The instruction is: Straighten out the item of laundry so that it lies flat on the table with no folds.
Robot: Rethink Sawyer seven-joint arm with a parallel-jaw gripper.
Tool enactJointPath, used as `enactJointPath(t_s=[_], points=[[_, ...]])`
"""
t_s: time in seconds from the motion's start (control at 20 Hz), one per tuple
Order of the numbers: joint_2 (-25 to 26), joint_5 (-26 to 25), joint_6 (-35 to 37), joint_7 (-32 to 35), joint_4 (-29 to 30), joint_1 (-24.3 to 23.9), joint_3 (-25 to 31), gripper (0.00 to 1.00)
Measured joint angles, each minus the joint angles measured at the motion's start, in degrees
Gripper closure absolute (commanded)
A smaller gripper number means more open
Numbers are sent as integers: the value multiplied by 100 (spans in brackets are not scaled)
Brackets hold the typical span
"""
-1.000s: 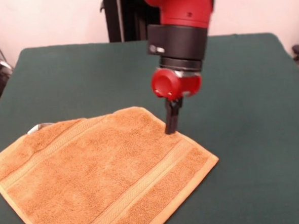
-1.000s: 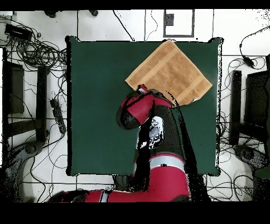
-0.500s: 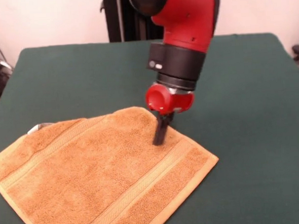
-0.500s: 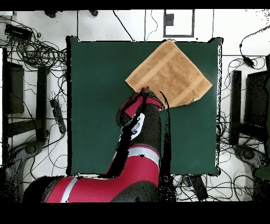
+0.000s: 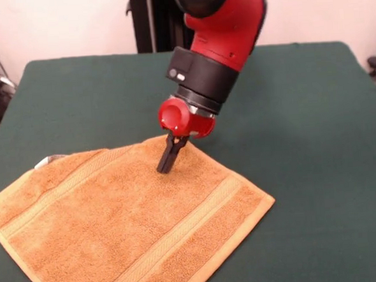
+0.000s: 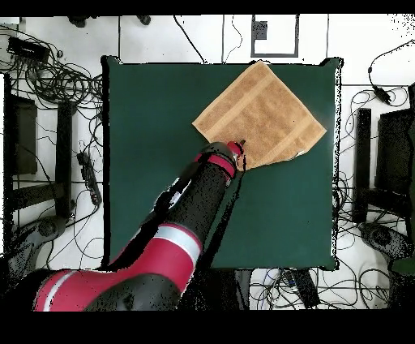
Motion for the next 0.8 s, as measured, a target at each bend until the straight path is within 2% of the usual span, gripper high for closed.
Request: enactJointPath(t_s=[0.25,0.5,0.8], points=[[352,308,0,460,-129,511,-608,100],[616,644,2,798,-272,841,-950,100],[830,1054,21,923,-356,893,-1038,100]])
